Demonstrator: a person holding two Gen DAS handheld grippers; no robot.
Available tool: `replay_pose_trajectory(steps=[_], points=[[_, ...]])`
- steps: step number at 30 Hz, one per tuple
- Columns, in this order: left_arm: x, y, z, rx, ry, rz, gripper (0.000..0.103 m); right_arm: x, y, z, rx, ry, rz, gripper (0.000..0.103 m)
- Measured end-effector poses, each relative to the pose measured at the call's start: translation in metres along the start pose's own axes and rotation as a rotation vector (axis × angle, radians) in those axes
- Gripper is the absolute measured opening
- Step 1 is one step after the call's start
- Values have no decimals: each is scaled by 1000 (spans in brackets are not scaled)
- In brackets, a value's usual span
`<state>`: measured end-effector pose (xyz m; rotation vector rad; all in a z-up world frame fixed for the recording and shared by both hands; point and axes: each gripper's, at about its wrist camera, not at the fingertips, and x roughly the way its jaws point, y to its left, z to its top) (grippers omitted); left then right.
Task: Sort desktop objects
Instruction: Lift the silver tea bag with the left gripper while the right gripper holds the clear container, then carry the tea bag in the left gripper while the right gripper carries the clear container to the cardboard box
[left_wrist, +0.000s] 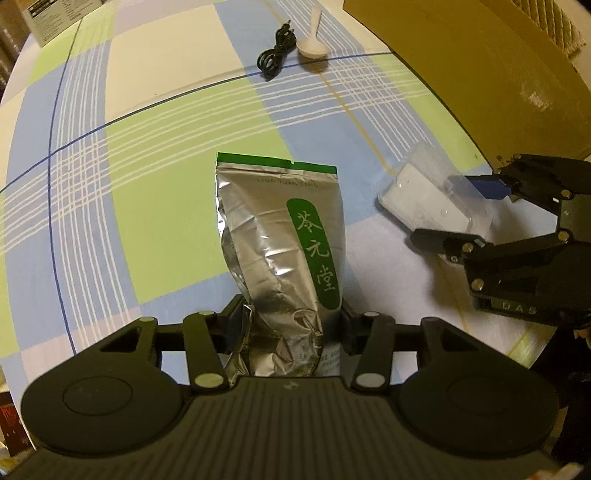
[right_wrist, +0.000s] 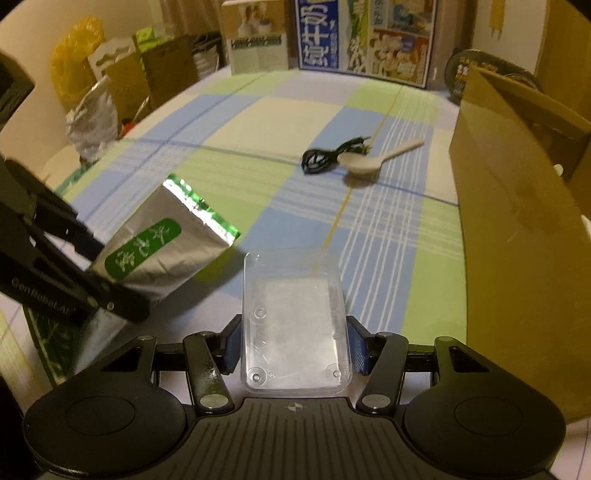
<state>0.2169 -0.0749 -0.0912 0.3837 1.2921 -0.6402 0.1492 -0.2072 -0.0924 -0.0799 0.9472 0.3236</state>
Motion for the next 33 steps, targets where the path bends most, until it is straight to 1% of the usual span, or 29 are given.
replay_pose_trajectory(steps=[4, 10, 15, 19, 24, 29, 33], points=[[-9, -3, -2, -30, -21, 1, 44, -7, -2, 1, 31, -16, 9, 53], [-20, -11, -6, -69, -57, -13, 44, -23, 7, -3, 5, -61, 10, 53], [-35, -15, -12, -100, -85, -14, 44, -37, -3, -13, 84, -88, -3, 53], [-47, -21, -18, -122, -107, -7, 44, -53, -3, -20, 124, -106, -2, 53], [-64, -28, -25, -161, -142, -8, 44, -77, 1, -26, 146, -152, -23, 53], [-80, -38, -35, -176, -175, -15, 44, -99, 3, -28, 179, -195, -38, 53], [-91, -48, -40, -184, -203, -30, 44, -113, 11, -24, 161, -220, -63, 53]])
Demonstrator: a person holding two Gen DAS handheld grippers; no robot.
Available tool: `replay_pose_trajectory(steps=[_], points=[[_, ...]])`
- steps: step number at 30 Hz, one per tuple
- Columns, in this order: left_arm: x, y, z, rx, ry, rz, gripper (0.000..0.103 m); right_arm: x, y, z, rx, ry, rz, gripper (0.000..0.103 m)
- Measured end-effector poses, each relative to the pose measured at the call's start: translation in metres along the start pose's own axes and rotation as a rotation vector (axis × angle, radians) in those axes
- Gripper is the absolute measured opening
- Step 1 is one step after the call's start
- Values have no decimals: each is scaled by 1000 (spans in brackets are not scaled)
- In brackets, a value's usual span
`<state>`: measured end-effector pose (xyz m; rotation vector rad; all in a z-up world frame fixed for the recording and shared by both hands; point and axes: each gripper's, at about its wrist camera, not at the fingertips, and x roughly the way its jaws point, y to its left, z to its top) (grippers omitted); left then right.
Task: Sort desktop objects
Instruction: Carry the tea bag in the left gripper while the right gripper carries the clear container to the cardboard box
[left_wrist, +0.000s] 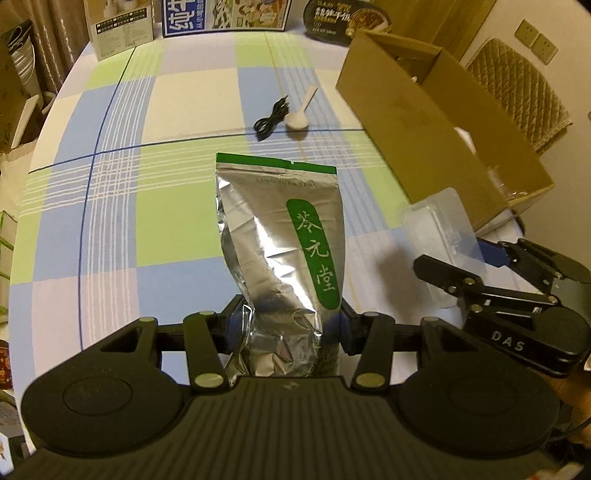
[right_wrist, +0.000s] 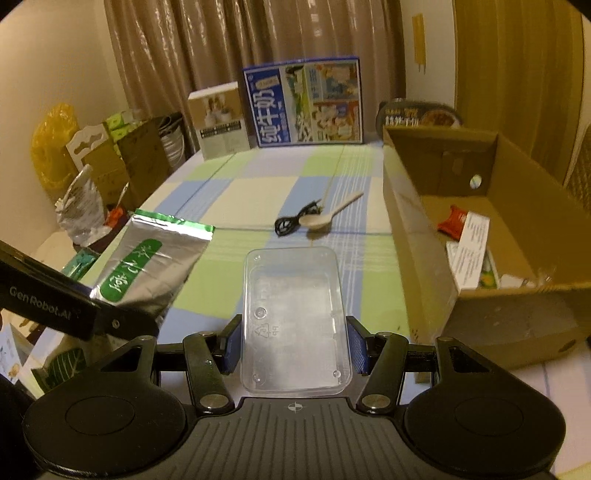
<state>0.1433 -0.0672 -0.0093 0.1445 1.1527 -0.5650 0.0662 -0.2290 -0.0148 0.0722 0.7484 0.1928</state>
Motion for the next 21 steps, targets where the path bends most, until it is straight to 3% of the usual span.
replay_pose_trajectory(steps=[11, 21], points=[[-19, -18, -3, -42, -32, -42, 44, -25, -16, 18, 6, -54, -39, 53], [-20, -44, 14, -36, -42, -87, 44, -48, -51, 30, 80, -109, -88, 53]])
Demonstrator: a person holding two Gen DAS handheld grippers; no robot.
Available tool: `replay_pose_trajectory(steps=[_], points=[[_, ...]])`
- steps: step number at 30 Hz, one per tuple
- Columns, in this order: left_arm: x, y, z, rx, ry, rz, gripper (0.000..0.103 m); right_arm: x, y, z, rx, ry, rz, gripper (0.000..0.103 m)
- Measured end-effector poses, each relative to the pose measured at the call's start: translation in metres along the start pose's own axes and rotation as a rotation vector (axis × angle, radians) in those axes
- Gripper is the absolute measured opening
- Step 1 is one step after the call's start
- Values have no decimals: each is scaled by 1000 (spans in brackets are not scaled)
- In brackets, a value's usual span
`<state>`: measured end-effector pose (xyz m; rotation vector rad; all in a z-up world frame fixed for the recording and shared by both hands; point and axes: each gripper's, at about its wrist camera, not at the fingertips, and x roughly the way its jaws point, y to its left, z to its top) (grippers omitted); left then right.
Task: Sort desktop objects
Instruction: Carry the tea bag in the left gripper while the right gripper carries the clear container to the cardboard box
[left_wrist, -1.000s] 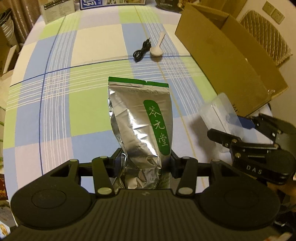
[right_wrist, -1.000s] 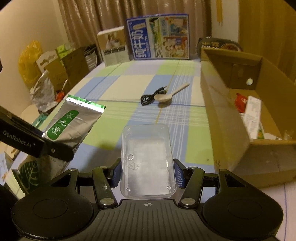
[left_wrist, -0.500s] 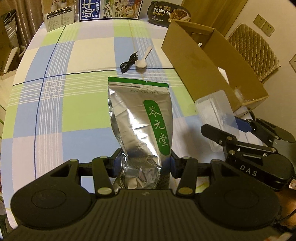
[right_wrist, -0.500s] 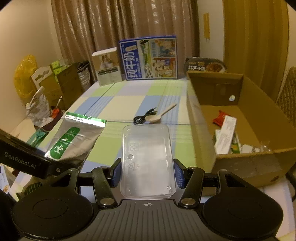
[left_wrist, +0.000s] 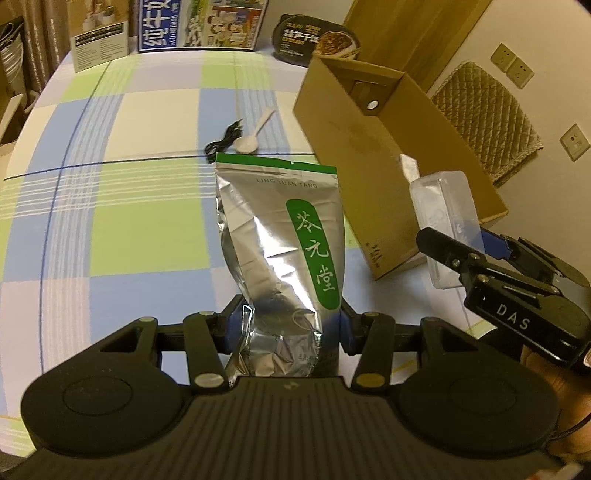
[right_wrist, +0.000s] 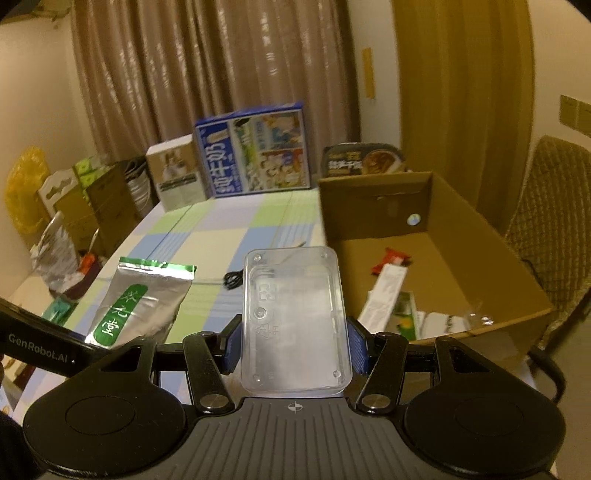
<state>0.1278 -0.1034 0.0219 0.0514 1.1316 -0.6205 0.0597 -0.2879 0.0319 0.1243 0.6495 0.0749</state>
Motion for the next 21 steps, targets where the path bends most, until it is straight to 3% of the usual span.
replay_pose_trajectory(steps=[21], points=[[26, -69, 41, 42, -2, -60, 44, -14, -73, 28, 65, -63, -101, 53]])
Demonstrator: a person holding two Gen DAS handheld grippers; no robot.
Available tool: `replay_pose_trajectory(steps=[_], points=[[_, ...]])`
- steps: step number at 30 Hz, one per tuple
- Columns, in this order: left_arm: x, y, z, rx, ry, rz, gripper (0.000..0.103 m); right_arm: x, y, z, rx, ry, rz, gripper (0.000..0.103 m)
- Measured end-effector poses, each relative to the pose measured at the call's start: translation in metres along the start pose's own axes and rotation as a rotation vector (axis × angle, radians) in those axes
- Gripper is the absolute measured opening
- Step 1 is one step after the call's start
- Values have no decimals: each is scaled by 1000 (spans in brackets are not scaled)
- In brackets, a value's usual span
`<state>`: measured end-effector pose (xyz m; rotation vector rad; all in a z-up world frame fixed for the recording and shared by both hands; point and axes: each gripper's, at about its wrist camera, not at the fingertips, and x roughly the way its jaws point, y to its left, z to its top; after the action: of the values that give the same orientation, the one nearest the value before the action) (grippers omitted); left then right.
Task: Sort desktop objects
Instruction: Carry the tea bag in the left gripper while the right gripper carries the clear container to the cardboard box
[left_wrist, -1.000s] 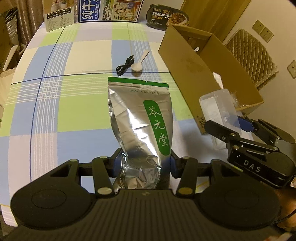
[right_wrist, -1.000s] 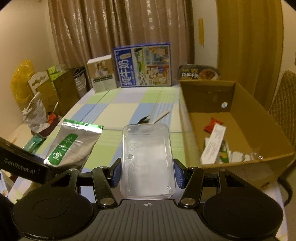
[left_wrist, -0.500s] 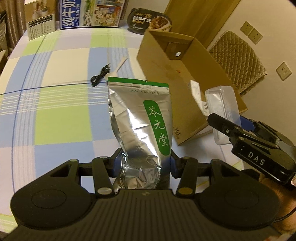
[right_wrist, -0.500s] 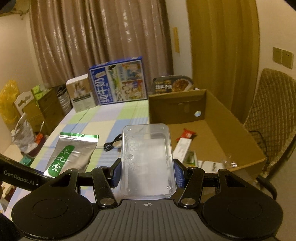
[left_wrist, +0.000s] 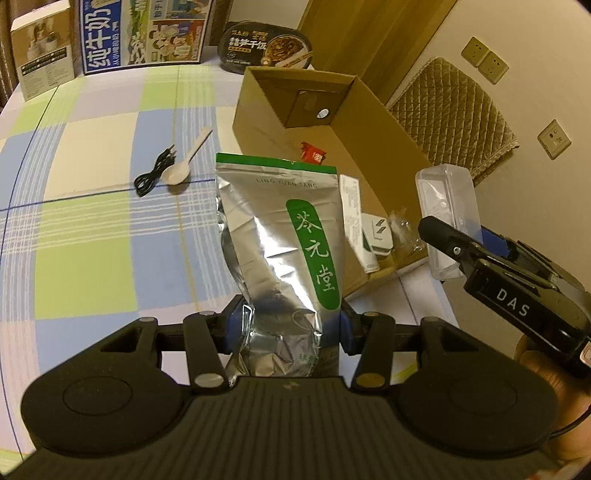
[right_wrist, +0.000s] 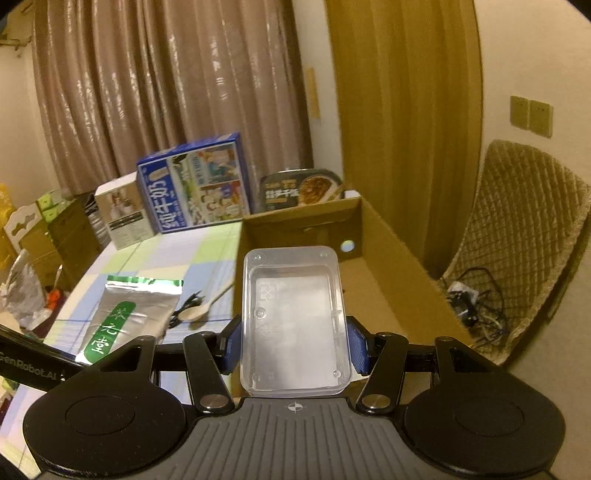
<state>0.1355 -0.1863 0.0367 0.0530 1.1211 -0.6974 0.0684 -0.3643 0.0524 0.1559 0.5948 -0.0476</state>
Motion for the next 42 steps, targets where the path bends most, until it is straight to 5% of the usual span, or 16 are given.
replay_pose_trajectory(steps=[26, 42], points=[[37, -67, 61, 66, -1, -89, 44, 15, -67, 22, 13, -6, -84, 53], [71, -69, 103, -19, -5, -122, 44, 63, -78, 43, -33, 22, -71, 53]])
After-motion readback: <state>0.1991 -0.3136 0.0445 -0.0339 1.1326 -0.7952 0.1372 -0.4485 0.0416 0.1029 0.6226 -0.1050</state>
